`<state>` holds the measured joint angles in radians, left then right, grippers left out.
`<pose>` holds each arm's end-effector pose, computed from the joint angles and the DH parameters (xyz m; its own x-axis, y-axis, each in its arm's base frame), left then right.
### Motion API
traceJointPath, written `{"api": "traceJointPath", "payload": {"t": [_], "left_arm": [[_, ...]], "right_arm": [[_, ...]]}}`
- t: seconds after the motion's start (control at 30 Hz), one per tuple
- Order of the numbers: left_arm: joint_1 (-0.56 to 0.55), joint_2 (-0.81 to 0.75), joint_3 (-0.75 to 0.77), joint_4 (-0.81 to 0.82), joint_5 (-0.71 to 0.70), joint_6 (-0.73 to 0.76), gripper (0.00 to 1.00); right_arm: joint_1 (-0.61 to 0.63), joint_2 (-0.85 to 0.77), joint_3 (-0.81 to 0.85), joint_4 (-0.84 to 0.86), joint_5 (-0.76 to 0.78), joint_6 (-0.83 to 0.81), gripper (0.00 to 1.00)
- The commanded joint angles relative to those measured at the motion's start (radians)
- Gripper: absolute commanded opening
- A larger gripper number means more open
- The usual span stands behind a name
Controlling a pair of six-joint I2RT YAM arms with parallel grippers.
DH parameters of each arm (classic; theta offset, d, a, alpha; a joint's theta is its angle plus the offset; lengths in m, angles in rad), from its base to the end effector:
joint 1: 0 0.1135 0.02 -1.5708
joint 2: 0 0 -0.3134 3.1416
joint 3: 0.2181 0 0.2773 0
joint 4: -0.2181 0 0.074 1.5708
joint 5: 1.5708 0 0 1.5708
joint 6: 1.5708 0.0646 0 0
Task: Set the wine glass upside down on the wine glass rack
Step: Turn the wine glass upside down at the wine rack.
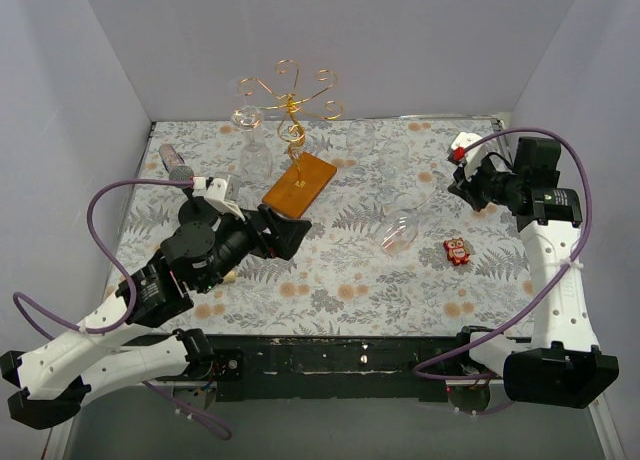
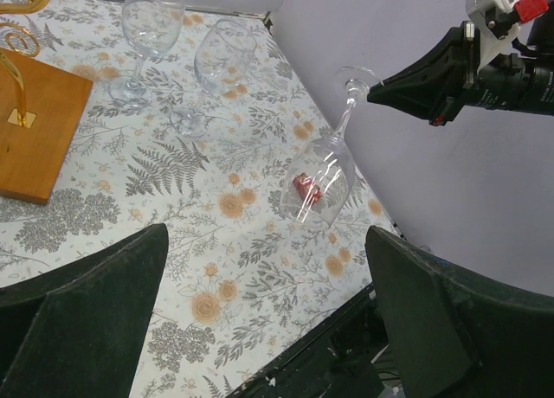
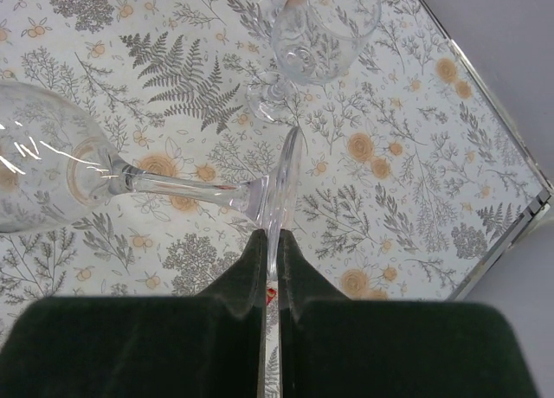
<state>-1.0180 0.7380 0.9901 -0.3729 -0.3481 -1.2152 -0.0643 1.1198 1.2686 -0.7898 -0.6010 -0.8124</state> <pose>0.1075 -0.1323 0.4338 -0.6053 -0.6971 -0.3842 0.1573 0.3683 -0.9163 0.2461 0.0208 0.4189 -0.1206 -0.5922 -0.7967 -0.7078 0.6140 -0.3493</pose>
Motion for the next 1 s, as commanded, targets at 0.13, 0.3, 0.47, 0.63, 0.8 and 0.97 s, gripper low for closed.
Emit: {"api": "traceJointPath", "payload": {"t": [0.13,0.3,0.47,0.63,0.8,0.97], "left_arm": [[-0.004,-0.017,-0.027,0.028,0.014,-0.029,0.98],[-0.004,-0.014,-0.036,0.037,0.023,-0.038,0.98],[-0.004,-0.015,-0.038,0.043,0.032,-0.05,0.98],[-0.004,-0.019,-0.045,0.052,0.038,-0.061,0.98],[-0.004,-0.02,-0.056,0.06,0.052,-0.076,0.98],[-0.004,-0.023,-0.064,0.077,0.058,-0.09,0.98]], "right_arm": [[0.0,0.0,0.08,0.015,-0.022,-0.102,0.01],[0.006,-0.006,0.092,0.012,-0.025,-0.152,0.01],[0.018,-0.005,0.118,0.012,-0.025,-0.192,0.01],[0.038,-0.005,0.133,0.012,-0.022,-0.238,0.01],[0.061,-0.011,0.138,0.017,-0.02,-0.3,0.01],[0.122,-0.014,0.147,0.027,-0.005,-0.323,0.01]]}}
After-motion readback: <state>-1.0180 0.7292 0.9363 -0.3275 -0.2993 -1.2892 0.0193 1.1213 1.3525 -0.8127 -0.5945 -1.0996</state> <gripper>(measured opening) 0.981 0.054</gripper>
